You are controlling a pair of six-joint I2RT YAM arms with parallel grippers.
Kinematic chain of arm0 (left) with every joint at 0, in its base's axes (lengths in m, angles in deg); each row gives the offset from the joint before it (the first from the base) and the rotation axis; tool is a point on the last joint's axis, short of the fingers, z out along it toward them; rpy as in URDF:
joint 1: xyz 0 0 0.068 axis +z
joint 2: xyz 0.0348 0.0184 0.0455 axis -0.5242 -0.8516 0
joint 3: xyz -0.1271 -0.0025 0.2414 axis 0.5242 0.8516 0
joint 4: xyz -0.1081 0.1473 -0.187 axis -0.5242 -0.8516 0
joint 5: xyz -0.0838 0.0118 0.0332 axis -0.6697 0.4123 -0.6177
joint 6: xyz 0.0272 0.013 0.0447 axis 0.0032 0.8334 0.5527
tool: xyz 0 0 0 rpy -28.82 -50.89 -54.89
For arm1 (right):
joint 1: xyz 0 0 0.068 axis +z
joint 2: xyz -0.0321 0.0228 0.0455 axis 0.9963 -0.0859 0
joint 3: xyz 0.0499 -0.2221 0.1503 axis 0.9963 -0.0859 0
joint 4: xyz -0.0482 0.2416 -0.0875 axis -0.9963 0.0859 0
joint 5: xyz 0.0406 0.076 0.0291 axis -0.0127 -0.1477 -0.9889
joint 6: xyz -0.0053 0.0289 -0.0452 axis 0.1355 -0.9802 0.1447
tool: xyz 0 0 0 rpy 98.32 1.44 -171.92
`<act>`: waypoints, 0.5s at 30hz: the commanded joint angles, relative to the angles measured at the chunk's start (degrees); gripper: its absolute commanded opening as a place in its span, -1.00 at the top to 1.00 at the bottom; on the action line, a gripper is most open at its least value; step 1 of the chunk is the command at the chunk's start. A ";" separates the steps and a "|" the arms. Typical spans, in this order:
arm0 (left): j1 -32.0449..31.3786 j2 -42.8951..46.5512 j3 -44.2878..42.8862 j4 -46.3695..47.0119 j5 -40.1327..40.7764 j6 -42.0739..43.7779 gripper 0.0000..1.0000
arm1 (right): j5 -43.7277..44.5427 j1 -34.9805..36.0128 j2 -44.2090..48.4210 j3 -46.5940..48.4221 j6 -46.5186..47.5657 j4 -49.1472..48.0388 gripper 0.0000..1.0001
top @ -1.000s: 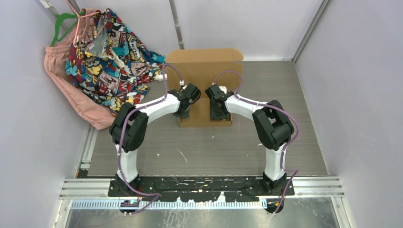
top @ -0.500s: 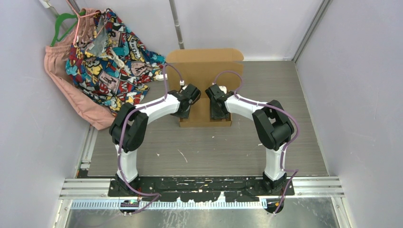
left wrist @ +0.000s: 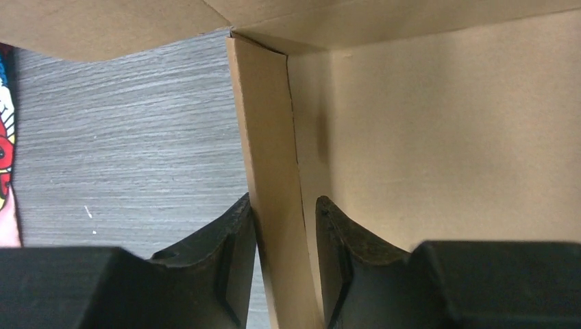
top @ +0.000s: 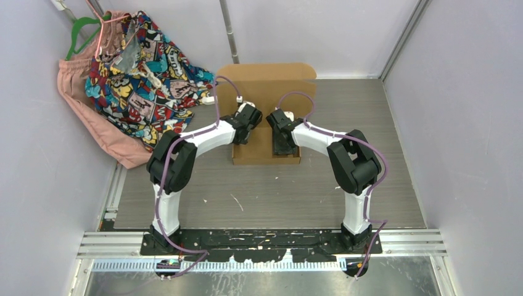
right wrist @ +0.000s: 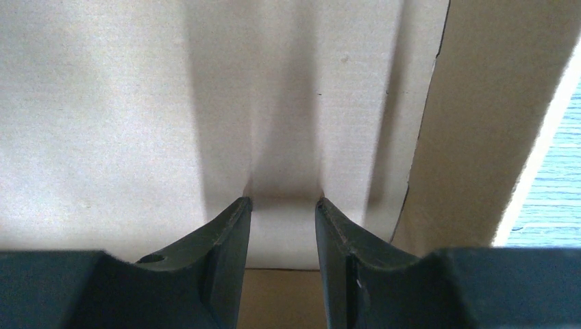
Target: Fold the paper box
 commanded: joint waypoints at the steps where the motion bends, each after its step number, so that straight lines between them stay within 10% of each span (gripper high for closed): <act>1: 1.28 -0.77 2.60 9.61 2.43 2.37 0.27 | 0.56 -0.21 -4.37 -1.49 0.78 1.72 0.10; 15: 2.24 -2.43 1.62 11.93 5.81 4.16 0.48 | 0.37 -0.19 -4.80 -2.73 0.81 0.94 0.10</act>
